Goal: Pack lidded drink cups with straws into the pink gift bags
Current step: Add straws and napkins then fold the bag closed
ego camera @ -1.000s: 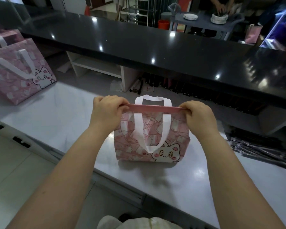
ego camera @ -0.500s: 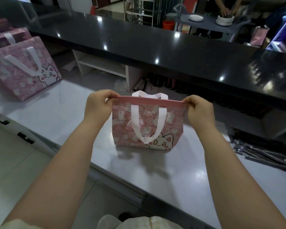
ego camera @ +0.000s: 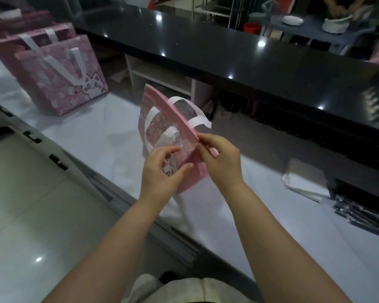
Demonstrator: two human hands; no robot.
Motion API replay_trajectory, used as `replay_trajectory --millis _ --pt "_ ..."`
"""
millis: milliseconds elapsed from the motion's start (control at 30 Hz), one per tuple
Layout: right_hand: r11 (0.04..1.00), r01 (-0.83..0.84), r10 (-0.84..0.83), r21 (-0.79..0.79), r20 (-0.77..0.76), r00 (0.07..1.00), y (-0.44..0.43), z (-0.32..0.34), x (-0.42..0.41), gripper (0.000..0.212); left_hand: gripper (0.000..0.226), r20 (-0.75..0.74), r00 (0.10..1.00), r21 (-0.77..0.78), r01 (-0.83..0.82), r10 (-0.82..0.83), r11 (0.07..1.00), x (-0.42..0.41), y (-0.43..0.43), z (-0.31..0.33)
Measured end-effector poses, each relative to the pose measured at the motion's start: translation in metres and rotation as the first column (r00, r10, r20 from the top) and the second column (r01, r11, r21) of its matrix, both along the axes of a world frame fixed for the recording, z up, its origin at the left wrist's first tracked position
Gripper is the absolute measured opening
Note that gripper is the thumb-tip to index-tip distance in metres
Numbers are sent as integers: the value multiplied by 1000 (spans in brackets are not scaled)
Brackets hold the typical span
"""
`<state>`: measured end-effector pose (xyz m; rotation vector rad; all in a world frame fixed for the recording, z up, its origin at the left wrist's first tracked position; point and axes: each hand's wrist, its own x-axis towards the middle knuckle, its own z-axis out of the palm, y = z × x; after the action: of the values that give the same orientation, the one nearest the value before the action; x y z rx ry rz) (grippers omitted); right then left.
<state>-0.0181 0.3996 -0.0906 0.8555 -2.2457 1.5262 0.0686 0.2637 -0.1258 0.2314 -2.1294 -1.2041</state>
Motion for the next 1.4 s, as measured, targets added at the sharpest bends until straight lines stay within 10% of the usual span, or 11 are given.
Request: replay_trajectory --millis 233,600,833,1400 --pt "1000 4 10 -27 494 869 8 -38 -7 43 59 192 981 112 -42 20 993 9 -9 -33" --pt "989 -142 143 -32 415 899 -13 -50 24 45 56 134 985 301 -145 108 943 27 -45 -32" --pt "998 -2 -22 60 406 914 -29 -65 11 31 25 219 966 202 -180 134 963 12 -52 -27" --pt "972 -34 -62 234 394 917 -25 -83 9 48 34 269 949 171 -216 165 961 11 -43 -44"
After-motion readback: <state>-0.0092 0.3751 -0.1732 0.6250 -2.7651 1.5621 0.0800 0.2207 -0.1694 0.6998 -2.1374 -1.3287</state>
